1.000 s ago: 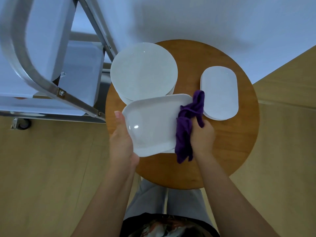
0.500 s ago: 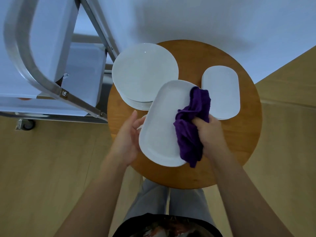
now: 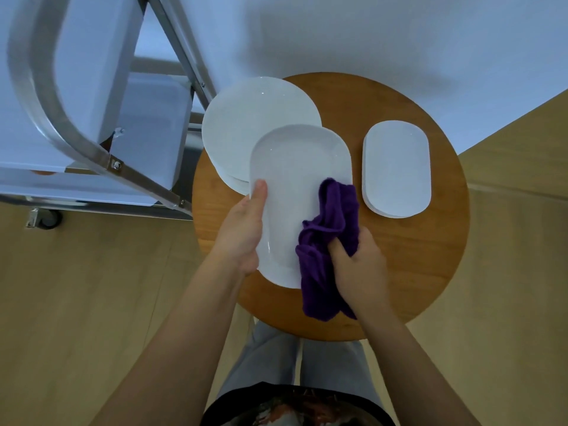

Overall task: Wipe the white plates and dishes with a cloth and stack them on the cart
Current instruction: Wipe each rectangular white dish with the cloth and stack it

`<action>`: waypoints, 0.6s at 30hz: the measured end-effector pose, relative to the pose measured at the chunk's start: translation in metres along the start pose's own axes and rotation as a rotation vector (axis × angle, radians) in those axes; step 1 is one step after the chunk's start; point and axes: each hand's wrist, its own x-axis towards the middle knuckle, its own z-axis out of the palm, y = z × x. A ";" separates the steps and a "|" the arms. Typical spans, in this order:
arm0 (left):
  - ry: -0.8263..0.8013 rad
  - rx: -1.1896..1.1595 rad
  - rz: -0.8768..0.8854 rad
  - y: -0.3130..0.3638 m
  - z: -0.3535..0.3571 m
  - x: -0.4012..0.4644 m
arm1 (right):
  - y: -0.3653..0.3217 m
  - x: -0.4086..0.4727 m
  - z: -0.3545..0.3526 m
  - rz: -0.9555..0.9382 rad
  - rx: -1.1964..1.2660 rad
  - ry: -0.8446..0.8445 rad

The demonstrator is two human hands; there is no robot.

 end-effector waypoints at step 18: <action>0.024 0.178 0.207 -0.002 0.020 -0.006 | -0.033 0.037 0.026 -0.588 -0.323 -0.072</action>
